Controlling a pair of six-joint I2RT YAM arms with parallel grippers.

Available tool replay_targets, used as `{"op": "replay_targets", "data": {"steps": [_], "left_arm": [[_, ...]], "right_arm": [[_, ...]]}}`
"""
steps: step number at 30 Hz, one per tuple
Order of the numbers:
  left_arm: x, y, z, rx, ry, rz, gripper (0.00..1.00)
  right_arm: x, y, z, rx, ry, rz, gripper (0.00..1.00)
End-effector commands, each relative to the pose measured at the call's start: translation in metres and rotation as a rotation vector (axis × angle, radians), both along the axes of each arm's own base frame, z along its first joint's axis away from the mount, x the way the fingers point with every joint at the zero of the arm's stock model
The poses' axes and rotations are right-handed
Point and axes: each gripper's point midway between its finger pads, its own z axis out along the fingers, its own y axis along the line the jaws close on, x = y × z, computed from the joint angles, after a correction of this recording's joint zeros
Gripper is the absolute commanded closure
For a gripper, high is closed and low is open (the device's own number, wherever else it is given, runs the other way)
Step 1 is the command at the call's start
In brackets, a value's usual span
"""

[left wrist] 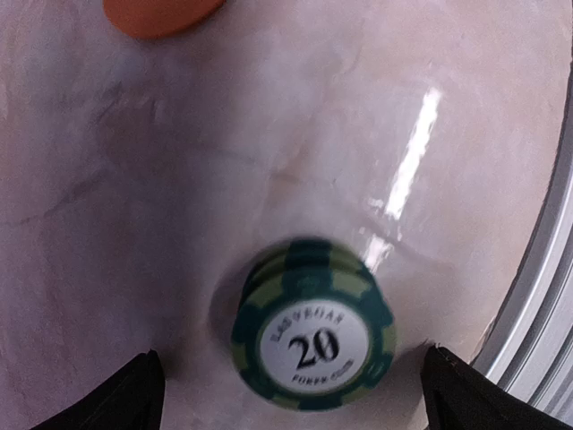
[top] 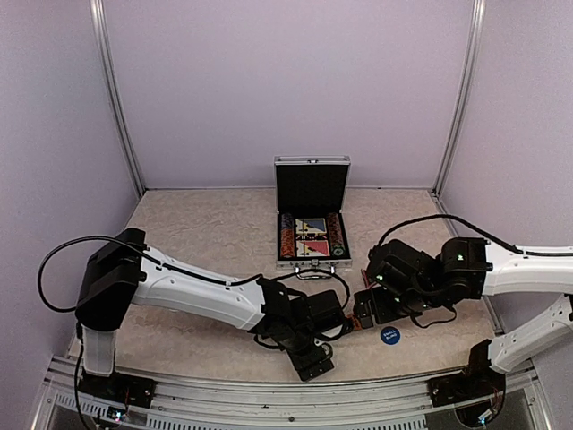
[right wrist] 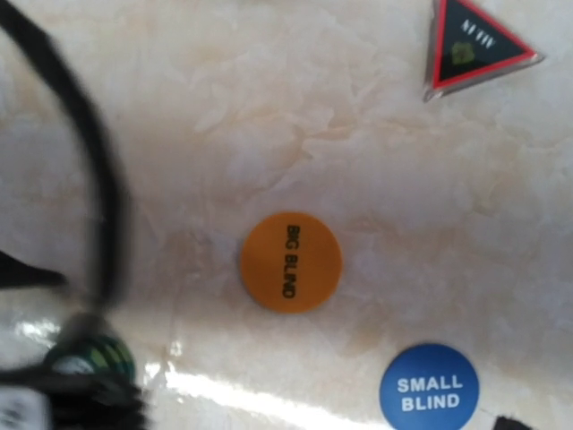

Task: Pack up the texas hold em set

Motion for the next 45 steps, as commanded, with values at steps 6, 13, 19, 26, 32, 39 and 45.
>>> {"op": "replay_targets", "data": {"steps": [6, 13, 19, 26, 32, 39, 45], "left_arm": [[0.022, 0.052, 0.057, -0.17, 0.017, 0.153, 0.01], [0.079, 0.122, 0.086, -0.261, -0.057, 0.452, 0.01], [0.116, 0.176, 0.103, -0.326, -0.148, 0.7, 0.01], [0.121, 0.187, 0.11, -0.335, -0.196, 0.745, 0.01], [0.12, 0.184, 0.108, -0.355, -0.19, 0.734, 0.01], [0.121, 0.185, 0.109, -0.363, -0.198, 0.735, 0.01], [0.124, 0.181, 0.112, -0.372, -0.2, 0.736, 0.01]], "right_arm": [[-0.014, 0.032, -0.021, -0.033, 0.09, 0.105, 0.0], [-0.03, 0.076, -0.038, -0.051, 0.131, 0.197, 0.0], [-0.037, 0.101, -0.055, -0.088, 0.164, 0.2, 0.0], [-0.047, 0.118, -0.072, -0.072, 0.215, 0.151, 0.0], [-0.059, 0.132, -0.09, -0.116, 0.23, 0.235, 0.01], [-0.059, 0.115, -0.101, -0.177, 0.233, 0.248, 0.03], [-0.055, 0.11, -0.109, -0.177, 0.242, 0.251, 0.05]]}}
